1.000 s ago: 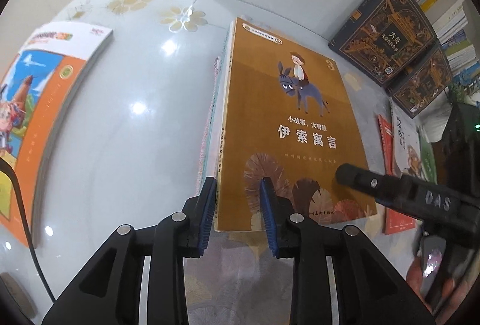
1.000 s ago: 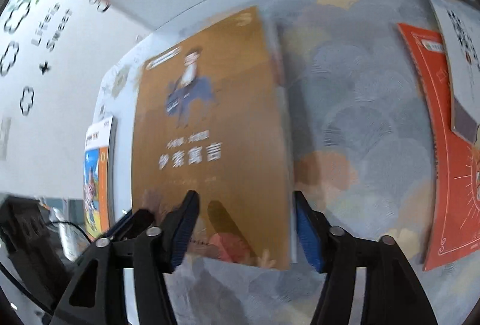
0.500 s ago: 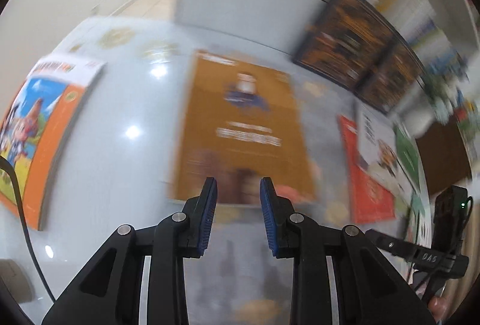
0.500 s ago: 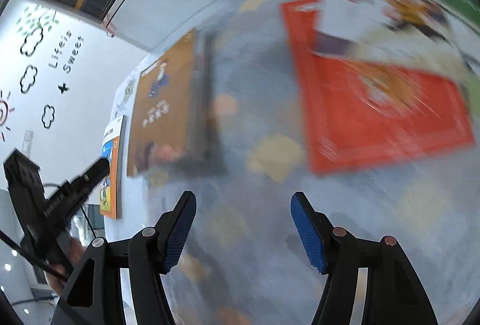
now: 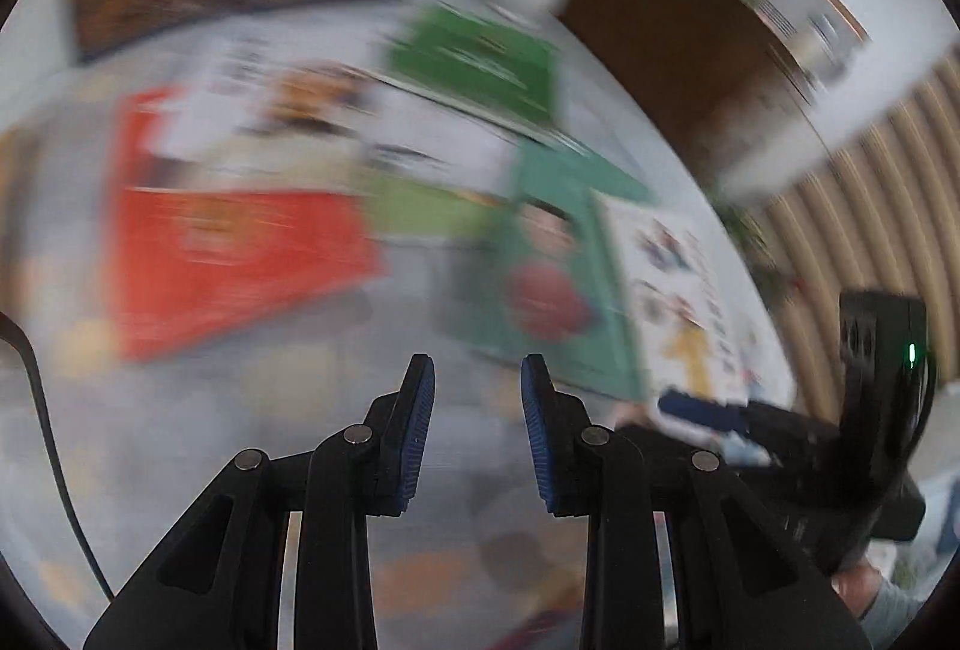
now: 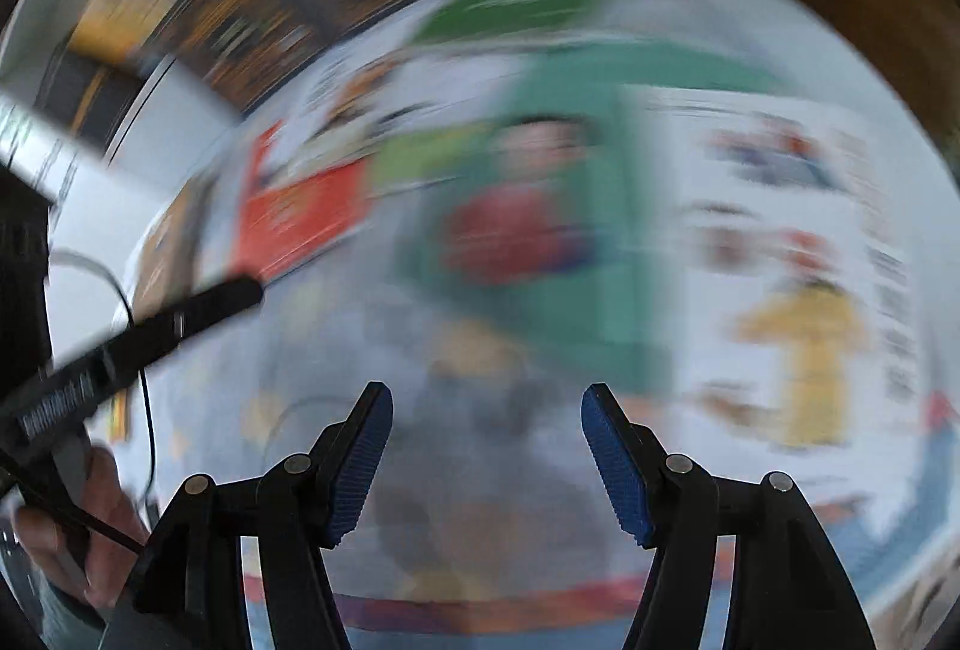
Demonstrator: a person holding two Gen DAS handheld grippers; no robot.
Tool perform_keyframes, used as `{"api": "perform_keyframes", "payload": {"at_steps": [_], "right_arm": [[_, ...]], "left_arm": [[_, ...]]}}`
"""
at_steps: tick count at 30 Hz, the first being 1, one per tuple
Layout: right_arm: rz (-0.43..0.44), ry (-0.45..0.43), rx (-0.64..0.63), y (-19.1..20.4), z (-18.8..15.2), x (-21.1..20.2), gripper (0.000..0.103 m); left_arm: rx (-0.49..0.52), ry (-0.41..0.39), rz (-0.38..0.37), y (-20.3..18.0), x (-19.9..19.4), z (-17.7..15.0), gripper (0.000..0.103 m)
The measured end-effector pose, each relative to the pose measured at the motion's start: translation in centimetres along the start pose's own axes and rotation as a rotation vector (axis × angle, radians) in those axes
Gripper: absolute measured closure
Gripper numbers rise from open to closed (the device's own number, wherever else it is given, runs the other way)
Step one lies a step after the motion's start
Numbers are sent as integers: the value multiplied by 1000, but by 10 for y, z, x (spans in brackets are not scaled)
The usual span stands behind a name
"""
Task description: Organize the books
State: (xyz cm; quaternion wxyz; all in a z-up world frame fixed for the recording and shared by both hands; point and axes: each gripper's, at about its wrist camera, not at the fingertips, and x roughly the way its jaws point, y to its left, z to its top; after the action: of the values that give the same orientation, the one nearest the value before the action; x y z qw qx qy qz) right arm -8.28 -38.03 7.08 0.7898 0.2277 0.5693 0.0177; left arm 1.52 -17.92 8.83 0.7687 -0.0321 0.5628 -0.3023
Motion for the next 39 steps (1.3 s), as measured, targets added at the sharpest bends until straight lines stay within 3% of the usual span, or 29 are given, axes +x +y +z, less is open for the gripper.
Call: {"api": "perform_keyframes", "payload": {"at_steps": [2, 6, 9, 14, 20, 27, 32, 39], "right_arm": [[-34, -42, 97, -47, 4, -16, 39], [-72, -115, 271, -125, 5, -40, 43], [-107, -127, 328, -156, 4, -50, 54], [-116, -114, 363, -181, 5, -41, 57], [-107, -96, 292, -177, 9, -36, 56], [-92, -60, 224, -165, 7, -39, 56], [-110, -5, 100, -130, 12, -35, 51], [12, 89, -65, -60, 19, -5, 51]], "left_arm": [[14, 54, -68, -29, 27, -1, 77], [2, 139, -135, -62, 64, -8, 77], [-3, 177, -143, -78, 83, -11, 77], [-42, 215, -174, -83, 98, -14, 77], [-66, 247, -186, -89, 116, -21, 77], [-68, 208, -186, -79, 107, -19, 77], [-57, 164, -176, -71, 83, -25, 77], [-169, 95, -77, -14, 36, -57, 77]]}}
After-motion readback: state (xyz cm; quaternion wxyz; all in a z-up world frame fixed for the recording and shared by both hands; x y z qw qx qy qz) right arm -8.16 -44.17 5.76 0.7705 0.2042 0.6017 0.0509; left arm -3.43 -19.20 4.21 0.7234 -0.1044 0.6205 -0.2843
